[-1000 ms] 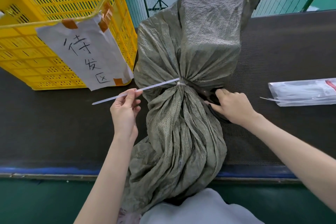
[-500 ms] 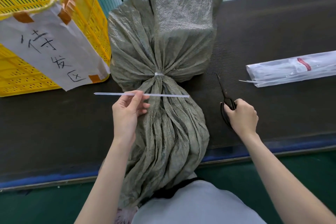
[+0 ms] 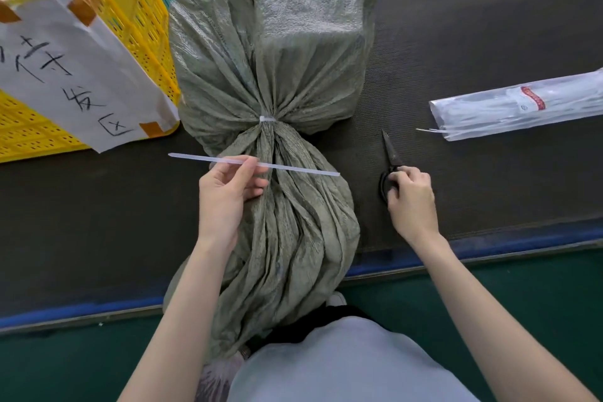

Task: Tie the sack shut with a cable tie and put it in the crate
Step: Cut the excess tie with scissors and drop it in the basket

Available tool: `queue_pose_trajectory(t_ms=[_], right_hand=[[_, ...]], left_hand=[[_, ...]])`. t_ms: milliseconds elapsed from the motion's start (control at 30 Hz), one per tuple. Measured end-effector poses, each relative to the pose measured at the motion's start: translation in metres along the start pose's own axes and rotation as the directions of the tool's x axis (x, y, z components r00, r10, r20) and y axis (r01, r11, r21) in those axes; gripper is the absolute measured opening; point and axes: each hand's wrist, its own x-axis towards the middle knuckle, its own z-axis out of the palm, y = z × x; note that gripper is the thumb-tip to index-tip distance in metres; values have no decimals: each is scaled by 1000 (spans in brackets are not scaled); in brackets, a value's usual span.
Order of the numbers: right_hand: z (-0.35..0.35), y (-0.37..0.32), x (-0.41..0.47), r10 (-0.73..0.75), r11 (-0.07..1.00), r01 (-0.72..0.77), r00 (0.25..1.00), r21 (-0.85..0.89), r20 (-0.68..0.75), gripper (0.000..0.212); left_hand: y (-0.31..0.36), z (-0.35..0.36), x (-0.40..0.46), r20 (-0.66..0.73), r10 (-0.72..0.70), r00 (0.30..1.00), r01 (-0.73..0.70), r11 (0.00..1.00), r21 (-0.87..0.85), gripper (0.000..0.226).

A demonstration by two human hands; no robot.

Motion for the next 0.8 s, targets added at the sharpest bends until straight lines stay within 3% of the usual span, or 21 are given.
queue_pose_trajectory(t_ms=[133,267,433,600,800], right_hand=[[-15,-50,-22,-207,898,195,978,395,-13,18],[-31,-90,-35,-255,787,186,966,588,36,17],[-32,-125,-56,-400,734,212,903,645,158,9],[-22,-165,-96,-457,693,91,823,715,338,7],[17,-193,-167,-499,790,55,636,610,589,26]], left_hand=[[2,-1,-9,-2,16,1000,-16,1000,-1,7],[8,-12,-27,-33,52,998,-52,999,7,8],[7,-51,-57,-150,59,987,-63,998,-27,10],[-12,-105,-97,-313,-14,950,-25,993,-119,14],[-64,-176,-178,-500,-208,841,56,952,-302,15]])
